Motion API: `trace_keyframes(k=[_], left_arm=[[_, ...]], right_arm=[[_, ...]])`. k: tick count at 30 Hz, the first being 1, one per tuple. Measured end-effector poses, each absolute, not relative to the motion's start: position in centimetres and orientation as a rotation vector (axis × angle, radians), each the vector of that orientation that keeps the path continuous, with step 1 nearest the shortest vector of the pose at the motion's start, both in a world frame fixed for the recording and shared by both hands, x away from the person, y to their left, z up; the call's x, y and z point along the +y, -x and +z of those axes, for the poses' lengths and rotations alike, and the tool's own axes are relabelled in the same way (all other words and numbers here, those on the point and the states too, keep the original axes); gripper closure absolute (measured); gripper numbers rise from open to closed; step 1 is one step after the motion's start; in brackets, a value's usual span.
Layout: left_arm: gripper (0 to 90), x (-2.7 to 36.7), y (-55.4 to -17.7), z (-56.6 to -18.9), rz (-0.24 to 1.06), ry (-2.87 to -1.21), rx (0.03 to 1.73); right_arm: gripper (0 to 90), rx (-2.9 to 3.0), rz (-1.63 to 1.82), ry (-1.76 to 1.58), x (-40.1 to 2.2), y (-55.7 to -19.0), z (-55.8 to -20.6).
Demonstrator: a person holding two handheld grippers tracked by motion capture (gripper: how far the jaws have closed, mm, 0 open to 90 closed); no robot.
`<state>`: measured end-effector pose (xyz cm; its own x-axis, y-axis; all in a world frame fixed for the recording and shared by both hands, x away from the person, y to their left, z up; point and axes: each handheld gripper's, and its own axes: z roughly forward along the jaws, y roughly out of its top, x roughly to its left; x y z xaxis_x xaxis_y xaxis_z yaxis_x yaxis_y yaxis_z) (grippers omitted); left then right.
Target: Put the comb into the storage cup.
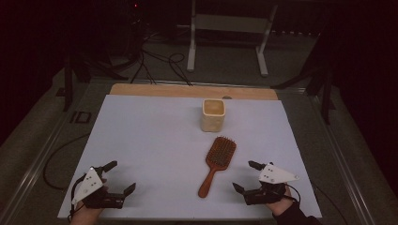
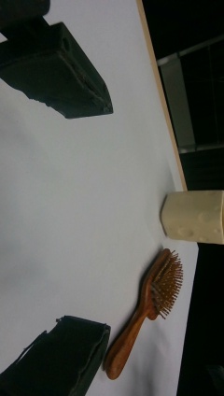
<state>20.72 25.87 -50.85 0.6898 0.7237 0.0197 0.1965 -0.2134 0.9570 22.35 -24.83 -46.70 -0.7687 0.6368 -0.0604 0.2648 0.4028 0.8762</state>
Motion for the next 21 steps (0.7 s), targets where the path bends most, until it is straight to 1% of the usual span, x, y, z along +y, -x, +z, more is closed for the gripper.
trace_keyframes(k=[12,21], left_arm=[[0.0,25.8,-20.7,-50.8,0.567,-1.756,0.728],[0.0,25.8,-20.6,-50.7,0.571,-1.746,0.725]], right_arm=[[8.7,2.279,1.338,-0.68,-23.4,-23.5,-43.1],[8.6,2.294,1.374,-0.574,-21.1,-24.5,-41.0]])
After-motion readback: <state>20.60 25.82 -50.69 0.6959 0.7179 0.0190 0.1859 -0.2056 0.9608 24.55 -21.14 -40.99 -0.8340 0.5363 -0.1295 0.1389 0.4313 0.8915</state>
